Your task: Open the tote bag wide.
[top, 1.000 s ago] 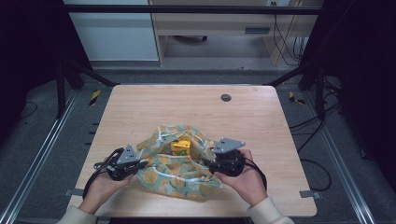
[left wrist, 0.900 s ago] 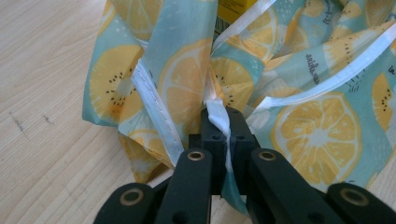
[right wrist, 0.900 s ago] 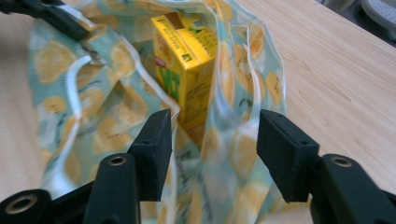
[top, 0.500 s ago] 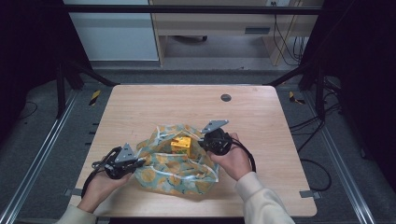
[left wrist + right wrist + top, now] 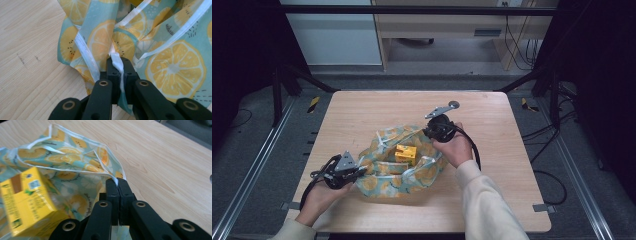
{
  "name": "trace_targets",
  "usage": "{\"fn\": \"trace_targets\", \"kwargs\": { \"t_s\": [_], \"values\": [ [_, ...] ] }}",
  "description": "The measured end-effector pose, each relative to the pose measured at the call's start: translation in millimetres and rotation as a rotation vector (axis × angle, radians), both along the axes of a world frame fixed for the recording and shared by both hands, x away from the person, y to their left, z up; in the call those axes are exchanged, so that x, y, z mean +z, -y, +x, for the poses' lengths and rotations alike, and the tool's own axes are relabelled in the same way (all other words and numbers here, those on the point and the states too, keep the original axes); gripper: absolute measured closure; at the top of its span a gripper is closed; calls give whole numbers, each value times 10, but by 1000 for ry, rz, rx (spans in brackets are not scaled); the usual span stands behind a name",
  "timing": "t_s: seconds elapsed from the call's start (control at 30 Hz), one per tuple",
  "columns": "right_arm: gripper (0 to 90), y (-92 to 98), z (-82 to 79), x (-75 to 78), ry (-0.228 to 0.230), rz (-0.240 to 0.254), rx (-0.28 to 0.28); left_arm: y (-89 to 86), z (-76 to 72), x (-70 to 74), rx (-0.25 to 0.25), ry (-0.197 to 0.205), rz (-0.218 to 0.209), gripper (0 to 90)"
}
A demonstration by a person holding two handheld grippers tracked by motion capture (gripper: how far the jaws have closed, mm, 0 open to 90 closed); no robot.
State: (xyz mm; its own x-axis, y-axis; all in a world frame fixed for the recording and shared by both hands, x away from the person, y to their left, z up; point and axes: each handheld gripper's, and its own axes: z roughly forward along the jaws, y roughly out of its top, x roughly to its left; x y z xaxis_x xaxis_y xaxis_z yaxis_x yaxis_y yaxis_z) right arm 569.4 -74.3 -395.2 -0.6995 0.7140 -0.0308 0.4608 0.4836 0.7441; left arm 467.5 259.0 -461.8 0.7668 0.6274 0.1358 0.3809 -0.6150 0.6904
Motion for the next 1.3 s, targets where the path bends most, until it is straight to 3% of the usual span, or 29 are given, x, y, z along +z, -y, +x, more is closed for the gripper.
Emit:
{"fn": "trace_targets", "kwargs": {
  "t_s": [0.2,0.4,0.47,0.57,0.6,0.67,0.73,0.87,0.97,1.0,1.03,1.07,1.17,1.3],
  "values": [
    [889,-19,96,-234,-48,-21,-23,27,-4,-38,-9,-15,25,870],
    [835,2,95,-281,-54,-11,-25,66,-22,-78,-35,-51,26,868],
    [714,13,93,-263,-59,-2,-31,90,-49,-81,-49,-63,23,864],
    [637,10,76,-239,-55,0,-28,104,-69,-84,-58,-67,27,854],
    [520,19,47,-182,-34,11,-26,108,-81,-90,-62,-66,21,850],
    [445,20,-5,-99,-20,28,-27,104,-86,-79,-62,-56,19,844],
    [363,19,-77,-4,3,34,-32,92,-95,-54,-53,-35,10,820],
    [285,38,-223,140,41,40,-25,72,-125,-4,-26,11,-23,729],
    [224,85,-413,260,75,42,-34,62,-155,57,-7,44,-54,604],
    [195,119,-538,299,97,37,-33,59,-177,120,-7,55,-86,537],
    [195,119,-538,299,97,37,-33,59,-177,120,-7,55,-86,514],
    [177,169,-667,318,102,42,-41,52,-198,194,-3,79,-103,497],
    [165,246,-838,284,108,41,-48,41,-221,315,1,106,-139,448],
    [160,325,-1085,155,94,50,-54,76,-203,452,-4,125,-142,415]
  ]
}}
